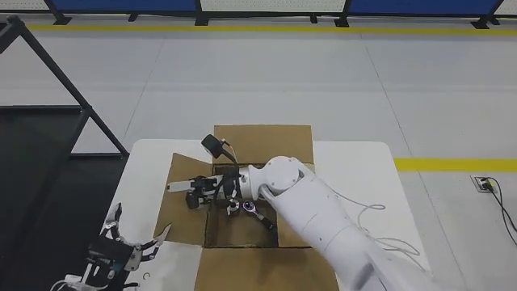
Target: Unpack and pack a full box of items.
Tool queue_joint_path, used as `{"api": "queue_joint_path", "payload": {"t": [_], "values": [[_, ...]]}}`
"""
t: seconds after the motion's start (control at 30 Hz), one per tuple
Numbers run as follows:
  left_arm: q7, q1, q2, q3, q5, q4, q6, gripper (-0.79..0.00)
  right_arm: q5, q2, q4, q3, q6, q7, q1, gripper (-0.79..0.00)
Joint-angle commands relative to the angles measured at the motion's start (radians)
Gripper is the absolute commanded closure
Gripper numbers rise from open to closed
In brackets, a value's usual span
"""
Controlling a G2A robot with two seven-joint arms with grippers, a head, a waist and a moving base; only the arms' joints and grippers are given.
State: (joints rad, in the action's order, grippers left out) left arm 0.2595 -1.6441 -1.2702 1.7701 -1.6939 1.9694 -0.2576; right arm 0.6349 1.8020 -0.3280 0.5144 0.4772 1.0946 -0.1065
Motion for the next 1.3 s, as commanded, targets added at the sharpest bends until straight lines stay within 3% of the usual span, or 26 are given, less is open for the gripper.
{"api": "queue_joint_path", "payload": {"t": [0.0,0.37,0.67,0.8,1.27], "values": [[-0.006,0.005,0.000,-0.008,-0.006,-0.007,0.009,-0.785,0.001,0.003,0.014,0.008,0.009,0.006,0.003,-0.785],[-0.029,0.008,0.006,-0.018,-0.022,-0.037,-0.002,-0.785,-0.044,-0.040,0.098,0.072,0.185,-0.031,0.051,-0.785],[-0.051,0.047,0.010,-0.057,-0.040,-0.082,-0.013,-0.785,-0.287,-0.082,0.146,0.019,0.030,-0.095,0.087,-0.785],[-0.060,0.065,0.013,-0.067,-0.043,-0.098,-0.020,-0.785,-0.341,-0.099,0.137,0.016,0.013,-0.152,0.082,-0.785],[-0.082,0.125,0.020,-0.088,-0.055,-0.153,-0.020,-0.785,-0.455,-0.171,0.089,0.036,-0.062,-0.146,0.075,-0.785]]}}
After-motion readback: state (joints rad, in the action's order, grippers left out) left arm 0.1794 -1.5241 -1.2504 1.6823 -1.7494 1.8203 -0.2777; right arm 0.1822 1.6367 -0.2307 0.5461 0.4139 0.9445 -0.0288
